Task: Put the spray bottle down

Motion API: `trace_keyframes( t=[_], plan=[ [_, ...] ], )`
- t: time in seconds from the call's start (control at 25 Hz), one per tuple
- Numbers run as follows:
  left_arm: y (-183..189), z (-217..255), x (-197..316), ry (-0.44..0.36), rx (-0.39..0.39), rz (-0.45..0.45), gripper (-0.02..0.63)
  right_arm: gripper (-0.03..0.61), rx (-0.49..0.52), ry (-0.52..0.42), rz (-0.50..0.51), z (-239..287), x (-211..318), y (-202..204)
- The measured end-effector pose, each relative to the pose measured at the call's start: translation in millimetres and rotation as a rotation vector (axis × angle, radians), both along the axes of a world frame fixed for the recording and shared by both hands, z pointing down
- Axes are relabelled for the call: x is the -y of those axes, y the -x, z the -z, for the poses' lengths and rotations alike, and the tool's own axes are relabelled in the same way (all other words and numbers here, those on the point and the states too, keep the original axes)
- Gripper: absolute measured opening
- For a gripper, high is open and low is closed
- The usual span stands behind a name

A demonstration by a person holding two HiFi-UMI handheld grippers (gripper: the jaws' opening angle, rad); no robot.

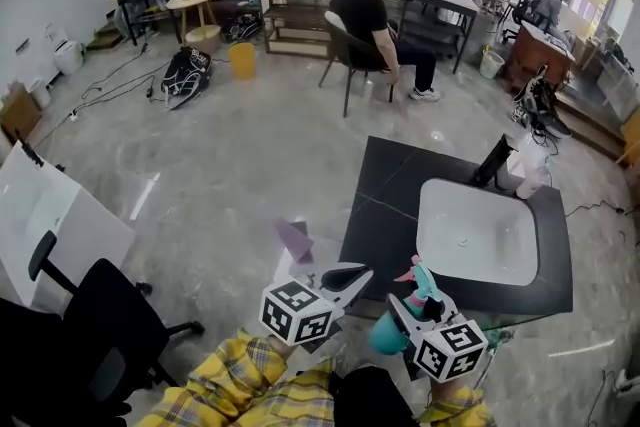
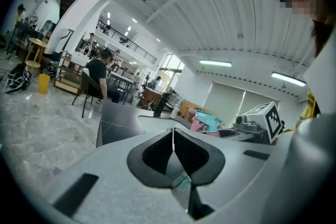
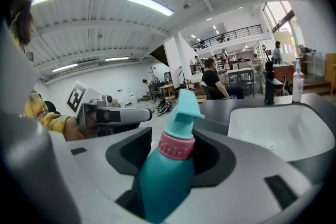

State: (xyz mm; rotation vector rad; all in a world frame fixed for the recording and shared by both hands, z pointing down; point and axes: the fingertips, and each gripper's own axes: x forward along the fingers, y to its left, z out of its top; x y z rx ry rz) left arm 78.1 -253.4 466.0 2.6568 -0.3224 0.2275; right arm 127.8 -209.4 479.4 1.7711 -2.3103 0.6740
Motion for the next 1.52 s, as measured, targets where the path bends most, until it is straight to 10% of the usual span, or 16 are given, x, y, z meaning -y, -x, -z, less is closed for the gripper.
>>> trace_keyframes(
  t=[1.52],
  plan=[
    [-107.6, 1.7, 135.2, -0.039, 0.056, 0.104, 0.009, 0.212, -0.061, -0.095, 0.178, 16.8, 182.1, -94.7]
  ],
)
